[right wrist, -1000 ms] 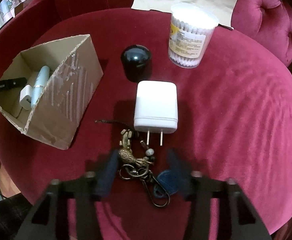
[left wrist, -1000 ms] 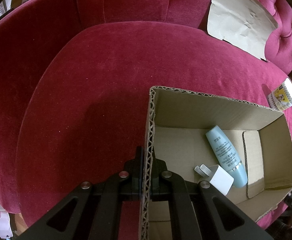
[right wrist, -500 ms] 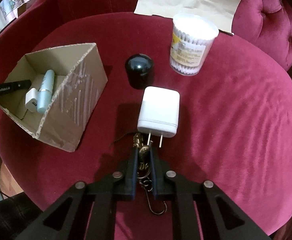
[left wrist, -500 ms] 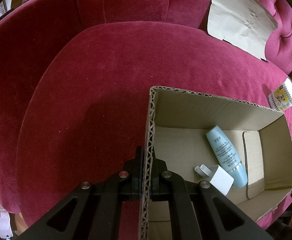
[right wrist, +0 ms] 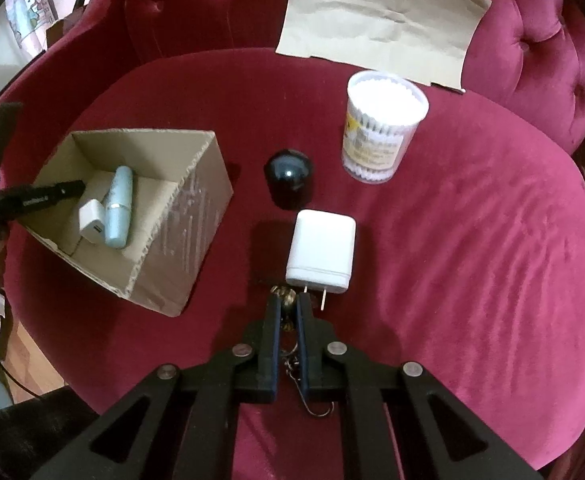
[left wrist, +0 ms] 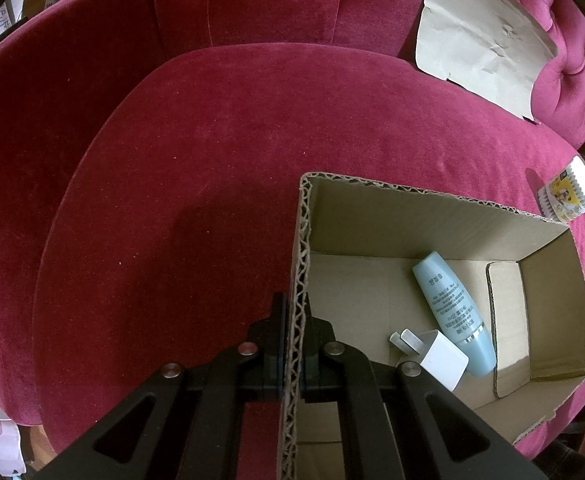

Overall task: Organize rigid objects
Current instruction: 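Close the right gripper on the keyring, then lift the keyring with the right gripper and carry it into the box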

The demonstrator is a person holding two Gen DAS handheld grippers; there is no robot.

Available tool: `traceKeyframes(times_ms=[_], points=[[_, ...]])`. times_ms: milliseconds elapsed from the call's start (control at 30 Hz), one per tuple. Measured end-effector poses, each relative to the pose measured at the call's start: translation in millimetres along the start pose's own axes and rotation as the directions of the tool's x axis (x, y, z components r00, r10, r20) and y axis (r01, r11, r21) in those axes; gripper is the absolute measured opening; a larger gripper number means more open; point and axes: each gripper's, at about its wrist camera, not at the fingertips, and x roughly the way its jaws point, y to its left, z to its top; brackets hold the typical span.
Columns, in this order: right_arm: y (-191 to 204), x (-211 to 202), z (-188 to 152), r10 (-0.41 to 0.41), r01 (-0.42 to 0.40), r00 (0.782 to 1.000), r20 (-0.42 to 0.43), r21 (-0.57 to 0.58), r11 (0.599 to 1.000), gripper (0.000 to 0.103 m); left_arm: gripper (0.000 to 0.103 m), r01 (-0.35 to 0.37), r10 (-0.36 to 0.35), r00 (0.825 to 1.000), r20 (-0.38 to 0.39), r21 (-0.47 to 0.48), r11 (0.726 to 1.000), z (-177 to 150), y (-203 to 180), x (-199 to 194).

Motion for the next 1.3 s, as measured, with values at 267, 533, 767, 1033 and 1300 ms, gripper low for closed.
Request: traceKeyframes(times_ms=[267, 533, 767, 1033, 1300], points=[[-1.4, -13.0, 3.2, 0.003, -0.003, 1.000, 0.018, -0.006, 1.000, 0.005, 0.004, 0.000, 0.000, 1.000, -0.001, 0.000, 1.000, 0.2, -0.3, 0.3], [3.2, -26.9, 12.7, 0.001, 0.000, 0.999, 0.037, -0.015, 1.000, 0.005, 0.004, 0.000, 0.000, 1.000, 0.000, -0.001, 1.000, 0.2, -0.4, 0.2], [6.7, -39.0, 22.8, -0.001, 0.001, 0.998, 0.059, -0.009, 1.000, 0.005, 0.004, 0.000, 0.000, 1.000, 0.000, -0.001, 1.000, 0.1, -0.3, 0.1], [16.9, -55.5, 38.0, 0.004, -0.003, 0.995, 0.097, -0.010, 1.000, 0.005, 0.004, 0.001, -0.001, 1.000, -0.001, -0.002, 1.000, 0.4, 0.3, -0.1], [29.8, -70.0, 51.8, 0.013, -0.009, 0.990, 0.139, -0.029, 1.000, 0.005, 0.004, -0.001, 0.001, 1.000, 0.000, -0.003, 1.000, 1.2, 0.9, -0.3]])
